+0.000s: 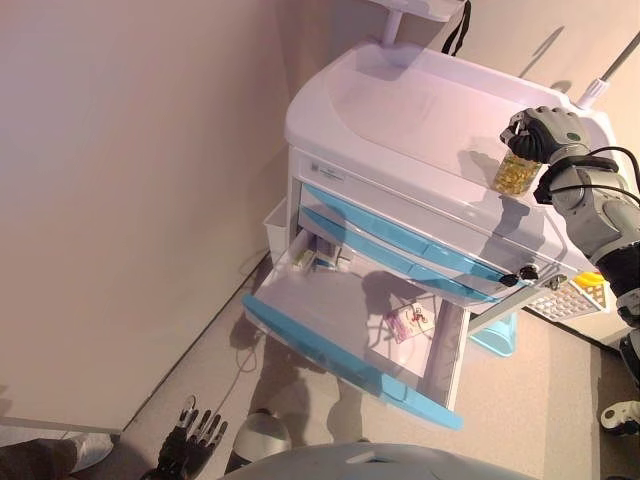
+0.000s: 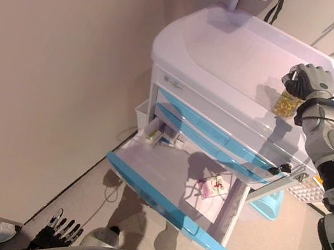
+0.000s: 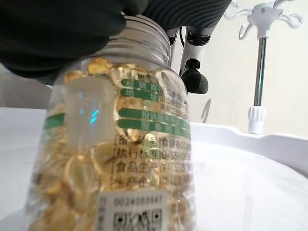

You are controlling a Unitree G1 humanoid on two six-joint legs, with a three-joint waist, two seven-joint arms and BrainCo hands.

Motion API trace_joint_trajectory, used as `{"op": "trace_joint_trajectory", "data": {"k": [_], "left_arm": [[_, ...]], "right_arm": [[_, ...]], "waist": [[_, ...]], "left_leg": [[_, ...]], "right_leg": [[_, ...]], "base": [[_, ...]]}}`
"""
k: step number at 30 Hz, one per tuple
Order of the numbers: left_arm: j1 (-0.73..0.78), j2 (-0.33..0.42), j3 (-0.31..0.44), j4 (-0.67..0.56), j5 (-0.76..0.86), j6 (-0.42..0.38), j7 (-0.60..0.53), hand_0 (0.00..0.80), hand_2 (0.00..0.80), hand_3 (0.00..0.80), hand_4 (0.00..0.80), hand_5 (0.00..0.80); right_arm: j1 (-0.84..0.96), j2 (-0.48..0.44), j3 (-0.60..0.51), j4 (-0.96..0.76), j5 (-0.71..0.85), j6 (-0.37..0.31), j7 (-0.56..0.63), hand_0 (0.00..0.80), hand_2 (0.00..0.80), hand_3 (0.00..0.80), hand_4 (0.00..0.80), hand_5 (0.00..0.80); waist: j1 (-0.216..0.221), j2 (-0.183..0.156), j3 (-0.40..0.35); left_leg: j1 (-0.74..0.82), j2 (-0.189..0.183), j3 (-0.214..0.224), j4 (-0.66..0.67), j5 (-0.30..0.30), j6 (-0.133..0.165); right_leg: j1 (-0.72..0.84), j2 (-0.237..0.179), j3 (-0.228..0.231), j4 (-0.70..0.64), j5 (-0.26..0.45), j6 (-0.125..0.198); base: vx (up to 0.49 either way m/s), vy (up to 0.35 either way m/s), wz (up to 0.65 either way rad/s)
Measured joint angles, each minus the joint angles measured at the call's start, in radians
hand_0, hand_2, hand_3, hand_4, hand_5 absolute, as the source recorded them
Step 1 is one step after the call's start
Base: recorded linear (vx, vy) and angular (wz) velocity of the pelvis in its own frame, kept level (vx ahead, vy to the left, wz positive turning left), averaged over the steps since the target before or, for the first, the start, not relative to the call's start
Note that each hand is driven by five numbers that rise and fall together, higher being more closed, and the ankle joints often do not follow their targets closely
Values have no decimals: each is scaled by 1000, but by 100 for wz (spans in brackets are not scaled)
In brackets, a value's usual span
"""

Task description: Open the drawer and pick up the medicine

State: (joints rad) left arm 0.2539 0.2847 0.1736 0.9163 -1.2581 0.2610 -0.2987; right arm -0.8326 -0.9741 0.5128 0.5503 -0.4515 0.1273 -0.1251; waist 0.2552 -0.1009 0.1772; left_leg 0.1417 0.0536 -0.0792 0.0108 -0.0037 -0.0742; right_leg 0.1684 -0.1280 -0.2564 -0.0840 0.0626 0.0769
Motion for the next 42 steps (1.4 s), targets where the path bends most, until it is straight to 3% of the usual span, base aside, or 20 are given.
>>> {"op": "trace_joint_trajectory", "data": {"k": [17, 18, 19, 29, 42], "left_arm": [[1, -2, 0, 0, 0, 3, 0, 0, 0, 0, 0, 0], [1, -2, 0, 0, 0, 3, 0, 0, 0, 0, 0, 0], [1, -2, 0, 0, 0, 3, 0, 0, 0, 0, 0, 0], [1, -5, 0, 0, 0, 3, 0, 0, 0, 0, 0, 0], [0, -23, 0, 0, 0, 4, 0, 0, 0, 0, 0, 0]], "right_arm": [[6, -2, -38, 2, 8, 2, -35, 800, 800, 800, 800, 800], [6, -3, -38, 1, 17, 2, -34, 229, 229, 229, 229, 229], [6, -3, -38, 1, 25, 2, -35, 0, 0, 0, 0, 0], [6, -13, -48, -3, 40, -38, -24, 0, 0, 0, 0, 0], [4, -45, -48, -88, 40, -41, -25, 0, 0, 0, 0, 0]], "waist": [[-15, 28, -2], [-15, 29, -2], [-15, 30, -2], [-18, 36, -6], [-40, 38, -7]], "left_leg": [[5, 0, 6, -2, 0, 0], [5, 0, 6, -2, 0, 0], [5, 1, 7, -2, 0, 0], [4, 1, 8, -3, 0, 0], [15, 2, 23, -17, 0, 1]], "right_leg": [[-1, 0, 8, 1, 0, 0], [-1, 0, 9, 1, 0, 0], [-1, 0, 9, 1, 0, 0], [-3, 0, 10, 1, 0, 0], [-6, 1, 25, -1, 0, 0]], "base": [[0, 0, 0], [0, 0, 0], [0, 0, 0], [0, 0, 0], [-7, 4, -3]]}}
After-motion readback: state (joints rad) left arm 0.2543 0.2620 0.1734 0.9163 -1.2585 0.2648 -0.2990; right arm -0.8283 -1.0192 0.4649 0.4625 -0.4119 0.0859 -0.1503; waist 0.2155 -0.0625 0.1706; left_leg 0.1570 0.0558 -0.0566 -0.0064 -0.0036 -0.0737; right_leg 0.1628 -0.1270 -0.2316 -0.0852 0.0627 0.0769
